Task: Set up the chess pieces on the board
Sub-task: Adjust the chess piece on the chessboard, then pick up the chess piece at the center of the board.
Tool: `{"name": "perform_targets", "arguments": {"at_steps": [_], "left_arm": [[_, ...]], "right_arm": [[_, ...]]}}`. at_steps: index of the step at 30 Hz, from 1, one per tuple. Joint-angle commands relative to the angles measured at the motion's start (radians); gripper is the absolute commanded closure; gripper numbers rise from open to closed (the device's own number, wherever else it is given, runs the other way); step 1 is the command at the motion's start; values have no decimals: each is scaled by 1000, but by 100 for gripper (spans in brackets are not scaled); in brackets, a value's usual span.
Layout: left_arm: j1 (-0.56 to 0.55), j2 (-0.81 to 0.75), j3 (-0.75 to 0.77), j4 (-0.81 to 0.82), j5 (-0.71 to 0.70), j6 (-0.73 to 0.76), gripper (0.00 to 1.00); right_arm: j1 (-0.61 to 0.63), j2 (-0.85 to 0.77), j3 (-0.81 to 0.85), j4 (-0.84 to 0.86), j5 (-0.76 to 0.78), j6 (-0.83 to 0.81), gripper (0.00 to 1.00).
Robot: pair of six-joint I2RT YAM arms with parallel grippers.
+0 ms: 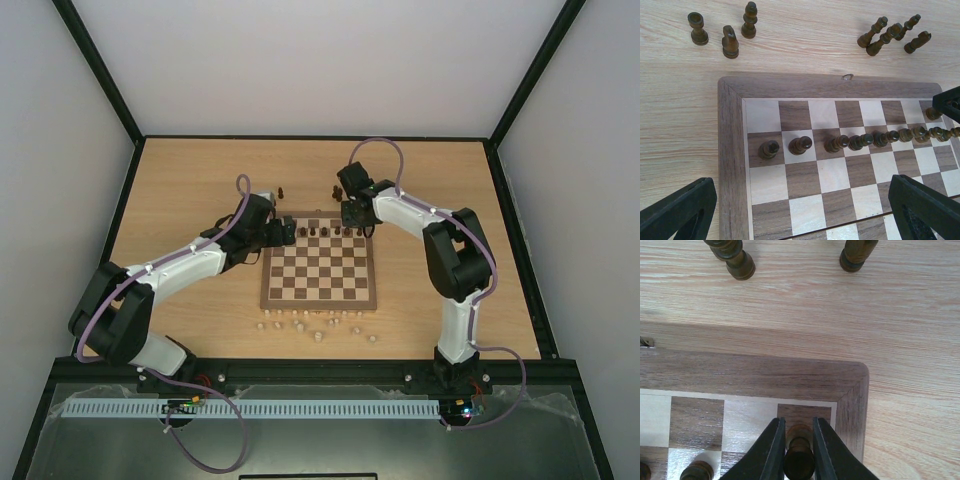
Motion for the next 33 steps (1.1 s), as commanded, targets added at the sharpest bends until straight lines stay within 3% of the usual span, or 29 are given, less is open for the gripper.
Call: {"name": "perform_targets", "arguments": {"at_steps": [1,11,26,33], "left_arm": [[3,-21,-8,10,0,1,3],[3,-23,-9,10,3,0,3],[3,-29,-9,10,3,1,3],[2,-29,-9,8,4,1,3]], "right_arm": [[-6,25,25,-39,5,-4,85],[-9,26,22,-33,16,-3,90],[-19,40,23,-23,18,-2,88],[-19,-5,-1,-7,9,-7,75]]}}
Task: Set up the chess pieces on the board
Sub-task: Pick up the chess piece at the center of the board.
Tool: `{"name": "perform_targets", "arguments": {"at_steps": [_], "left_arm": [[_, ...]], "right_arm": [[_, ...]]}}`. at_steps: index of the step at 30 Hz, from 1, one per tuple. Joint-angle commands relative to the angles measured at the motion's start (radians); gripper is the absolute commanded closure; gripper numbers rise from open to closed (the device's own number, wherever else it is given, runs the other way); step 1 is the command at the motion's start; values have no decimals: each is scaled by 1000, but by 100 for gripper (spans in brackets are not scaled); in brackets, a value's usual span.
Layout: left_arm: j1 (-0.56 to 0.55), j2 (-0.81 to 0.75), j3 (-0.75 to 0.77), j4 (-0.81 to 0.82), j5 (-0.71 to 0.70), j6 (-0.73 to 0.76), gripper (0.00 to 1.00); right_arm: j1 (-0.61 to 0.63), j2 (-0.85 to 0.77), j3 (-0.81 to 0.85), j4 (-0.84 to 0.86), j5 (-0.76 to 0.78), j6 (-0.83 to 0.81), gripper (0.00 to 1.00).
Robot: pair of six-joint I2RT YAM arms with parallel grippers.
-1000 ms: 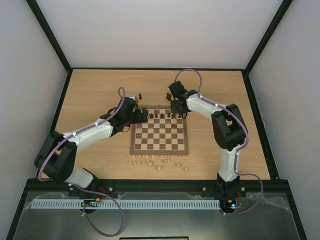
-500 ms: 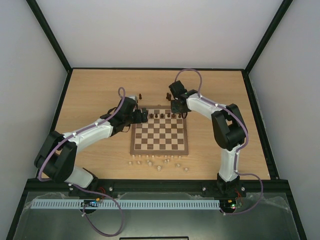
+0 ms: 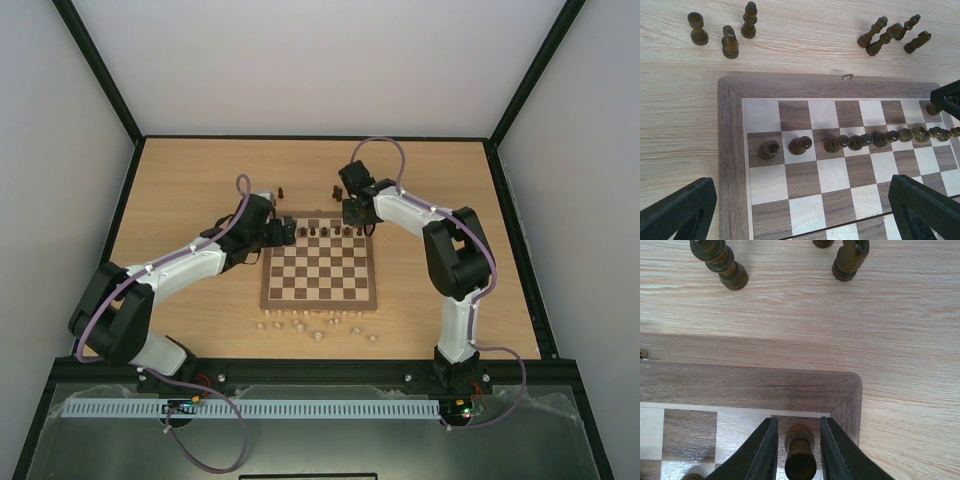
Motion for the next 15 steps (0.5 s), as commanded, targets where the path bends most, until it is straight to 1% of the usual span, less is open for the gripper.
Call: {"name": "perform_targets", "arguments": {"at_steps": [1,4,7,10,15], "left_arm": [[3,-29,-9,9,3,1,3],[2,-31,-9,10,4,1,3],[3,-32,-10,10,5,-1,3],[2,-34,-10,11,7,-1,2],[3,-41,-10,7,4,-1,1]], "right_arm": [[-4,-27,-13,-14,9,-8,75],[-13,-65,-16,-8,22,-9,64],[-43,-101,-16,15,-12,5,58],[-83,-87,26,20,-22,17,56],[-139,41,161,-20,-33,15,57]]}}
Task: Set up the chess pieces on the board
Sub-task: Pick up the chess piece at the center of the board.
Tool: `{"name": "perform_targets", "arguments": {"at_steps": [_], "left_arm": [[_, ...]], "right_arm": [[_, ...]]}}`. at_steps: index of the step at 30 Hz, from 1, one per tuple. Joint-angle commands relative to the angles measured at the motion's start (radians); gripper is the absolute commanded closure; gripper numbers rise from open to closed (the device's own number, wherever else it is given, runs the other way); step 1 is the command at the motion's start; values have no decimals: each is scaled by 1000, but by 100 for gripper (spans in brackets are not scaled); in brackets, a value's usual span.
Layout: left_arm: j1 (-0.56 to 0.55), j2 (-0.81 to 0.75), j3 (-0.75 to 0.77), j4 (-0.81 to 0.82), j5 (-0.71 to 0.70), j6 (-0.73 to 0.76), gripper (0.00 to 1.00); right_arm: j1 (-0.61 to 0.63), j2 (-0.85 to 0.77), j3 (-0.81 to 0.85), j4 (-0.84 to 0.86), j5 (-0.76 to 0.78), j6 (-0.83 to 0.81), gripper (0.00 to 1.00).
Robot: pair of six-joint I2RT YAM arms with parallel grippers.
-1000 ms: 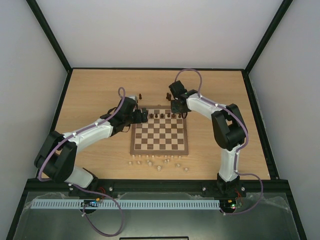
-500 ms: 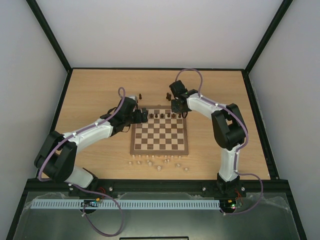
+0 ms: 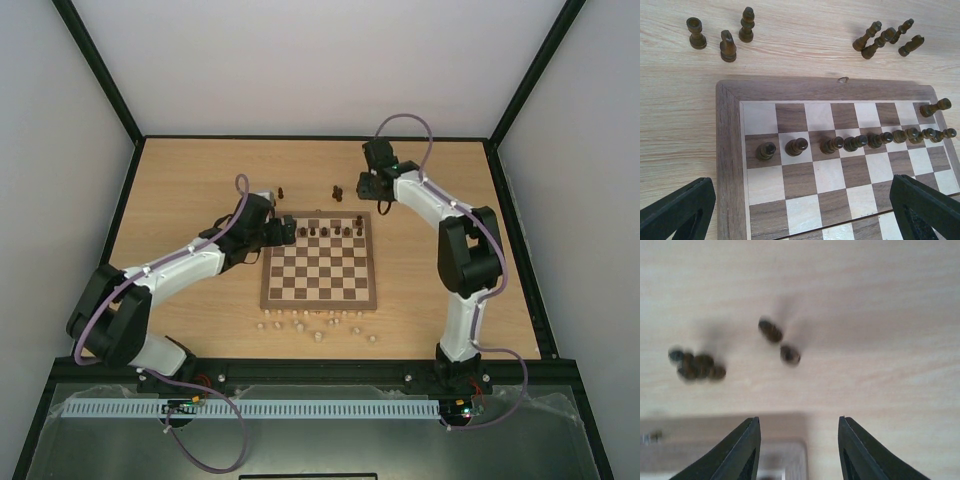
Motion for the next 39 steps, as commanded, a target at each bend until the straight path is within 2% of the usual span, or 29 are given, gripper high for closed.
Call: {"name": "perform_targets", "arguments": {"at_steps": [1,16,22,36,39], "left_arm": [[3,-33,-9,5,-1,-1,1],[11,-30,-6,-6,-17,1,1],[15,-20,-7,0,-15,0,1],[15,-8,-8,6,-7,-1,1],[15,-6,-9,7,-7,-1,1]], "right_arm": [[-45,112,127,-42,-16,7,57],[-62,339,385,-79,-29,-31,64],[-62,354,371,-78,-31,-32,69],[-61,328,290,-39,-48,-28,70],[-61,327,290,-39,-48,-28,74]]}}
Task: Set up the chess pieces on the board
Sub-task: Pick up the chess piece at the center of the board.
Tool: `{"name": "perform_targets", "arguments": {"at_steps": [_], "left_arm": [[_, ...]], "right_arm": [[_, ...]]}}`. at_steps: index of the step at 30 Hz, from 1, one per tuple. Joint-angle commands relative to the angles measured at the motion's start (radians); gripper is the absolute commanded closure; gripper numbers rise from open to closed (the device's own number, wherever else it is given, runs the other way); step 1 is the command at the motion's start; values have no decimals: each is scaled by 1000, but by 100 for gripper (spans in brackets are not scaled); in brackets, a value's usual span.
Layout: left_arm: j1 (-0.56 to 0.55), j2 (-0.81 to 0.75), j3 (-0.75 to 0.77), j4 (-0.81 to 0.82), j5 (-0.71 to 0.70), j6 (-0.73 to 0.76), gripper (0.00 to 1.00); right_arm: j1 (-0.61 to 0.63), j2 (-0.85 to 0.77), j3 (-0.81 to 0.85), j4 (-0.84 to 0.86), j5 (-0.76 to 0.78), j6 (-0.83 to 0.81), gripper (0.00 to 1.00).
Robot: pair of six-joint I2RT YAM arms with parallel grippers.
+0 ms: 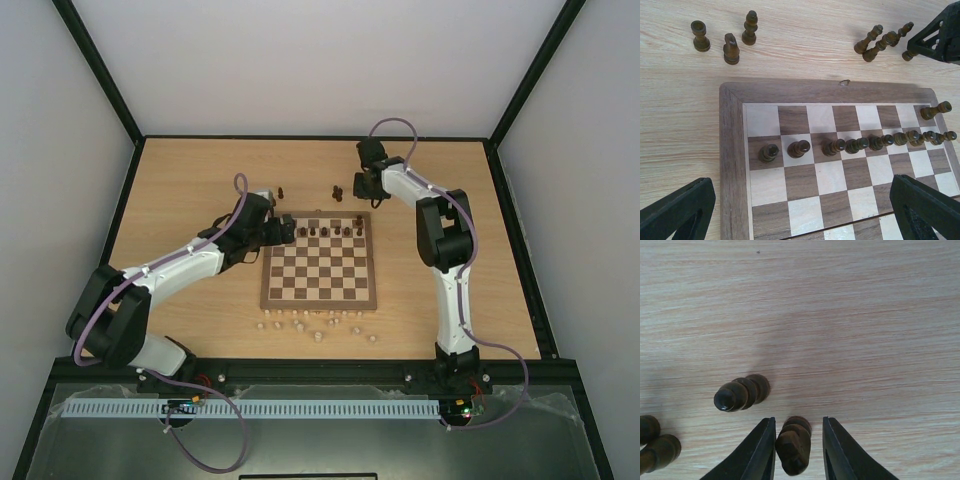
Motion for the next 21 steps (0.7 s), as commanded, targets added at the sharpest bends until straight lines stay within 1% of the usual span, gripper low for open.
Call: {"name": "perform_targets", "arguments": {"at_steps": [1,8,11,15,21], "left_arm": [[7,3,-8,8,-6,0,1],[7,6,-9,11,-3,0,1],[7,7,-9,12,0,0,1],[7,6,-10,12,4,-1,1],[7,-12,-12,8,-4,-1,1]], "right_arm": [[0,-10,-9,-20,-8,-2,74],[-1,-11,-8,-25,-1,3,87],[-1,-30,-16,-25,3,5,90],[2,-88,-59,-10,5,15,92],[26,-239,-162,10,21,18,92]]}}
